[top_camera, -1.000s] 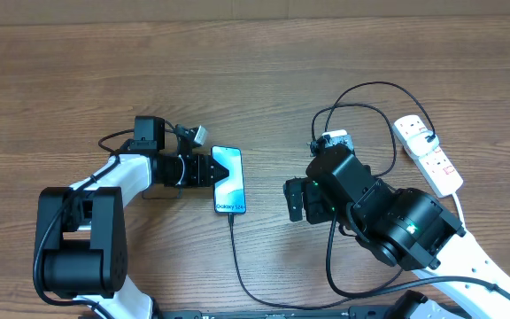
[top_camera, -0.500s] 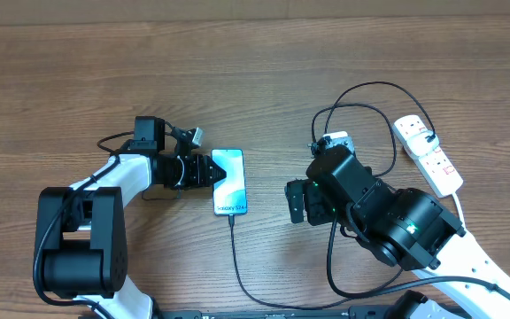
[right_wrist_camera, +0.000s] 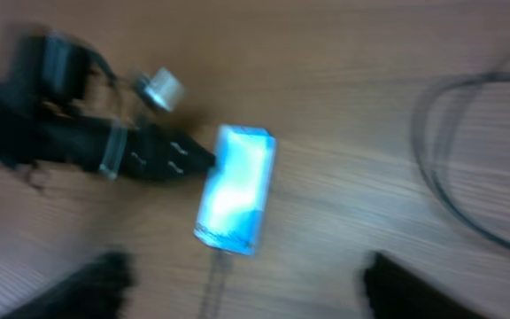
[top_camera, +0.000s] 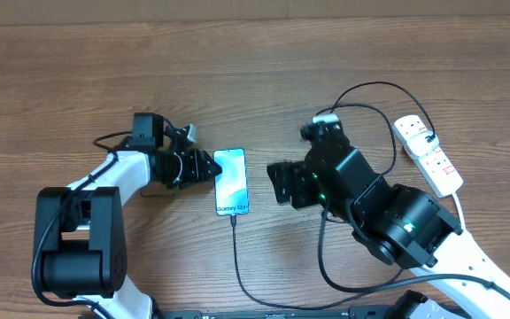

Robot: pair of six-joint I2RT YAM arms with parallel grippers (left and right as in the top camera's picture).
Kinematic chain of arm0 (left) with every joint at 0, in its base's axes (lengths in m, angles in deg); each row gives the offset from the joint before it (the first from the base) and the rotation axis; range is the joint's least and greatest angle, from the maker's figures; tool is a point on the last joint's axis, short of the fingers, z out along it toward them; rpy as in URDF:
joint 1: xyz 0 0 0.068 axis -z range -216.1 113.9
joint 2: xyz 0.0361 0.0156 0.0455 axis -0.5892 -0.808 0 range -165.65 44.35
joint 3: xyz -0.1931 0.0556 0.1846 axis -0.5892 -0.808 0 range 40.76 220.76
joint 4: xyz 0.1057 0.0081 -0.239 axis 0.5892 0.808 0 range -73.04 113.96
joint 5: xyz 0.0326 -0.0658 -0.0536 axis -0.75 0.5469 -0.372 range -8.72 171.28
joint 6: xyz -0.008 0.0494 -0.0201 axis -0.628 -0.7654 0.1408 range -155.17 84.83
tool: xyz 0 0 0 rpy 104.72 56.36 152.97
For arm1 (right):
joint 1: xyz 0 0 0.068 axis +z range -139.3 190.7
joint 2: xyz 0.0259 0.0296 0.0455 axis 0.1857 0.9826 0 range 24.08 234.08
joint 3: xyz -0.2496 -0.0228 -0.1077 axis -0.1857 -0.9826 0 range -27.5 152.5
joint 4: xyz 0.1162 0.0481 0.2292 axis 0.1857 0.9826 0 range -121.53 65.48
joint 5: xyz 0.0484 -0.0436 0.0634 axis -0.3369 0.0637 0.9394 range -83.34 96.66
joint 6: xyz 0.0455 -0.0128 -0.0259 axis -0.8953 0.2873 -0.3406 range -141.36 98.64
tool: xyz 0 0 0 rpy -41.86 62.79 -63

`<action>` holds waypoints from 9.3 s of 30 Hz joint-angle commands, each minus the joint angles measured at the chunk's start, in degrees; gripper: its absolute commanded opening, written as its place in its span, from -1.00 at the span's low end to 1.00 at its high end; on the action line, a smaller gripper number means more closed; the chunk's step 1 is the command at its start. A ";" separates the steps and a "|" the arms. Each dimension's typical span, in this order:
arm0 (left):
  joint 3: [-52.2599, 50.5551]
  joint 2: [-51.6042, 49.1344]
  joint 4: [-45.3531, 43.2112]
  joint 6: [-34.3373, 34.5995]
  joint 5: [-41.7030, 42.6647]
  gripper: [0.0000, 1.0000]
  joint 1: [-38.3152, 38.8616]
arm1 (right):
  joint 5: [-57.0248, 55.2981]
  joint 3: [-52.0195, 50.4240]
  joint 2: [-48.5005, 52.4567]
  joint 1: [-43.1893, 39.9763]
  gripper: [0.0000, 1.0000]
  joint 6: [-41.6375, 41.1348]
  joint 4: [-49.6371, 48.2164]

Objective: Plug charger to phone and switch on socket

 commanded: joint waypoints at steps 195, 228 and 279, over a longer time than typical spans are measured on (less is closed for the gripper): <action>-45.05 103.80 -13.51 -1.70 -43.25 0.99 -0.11 | 26.77 16.46 -44.81 -51.74 -0.70 7.41 -24.26; -51.63 103.75 -18.21 -1.88 -45.88 1.00 -0.11 | 26.80 13.70 -47.19 -51.71 -0.80 0.09 -23.30; -51.63 103.86 -18.23 -1.88 -45.86 0.99 -2.84 | 14.64 5.68 -67.25 -43.80 0.99 3.58 -35.85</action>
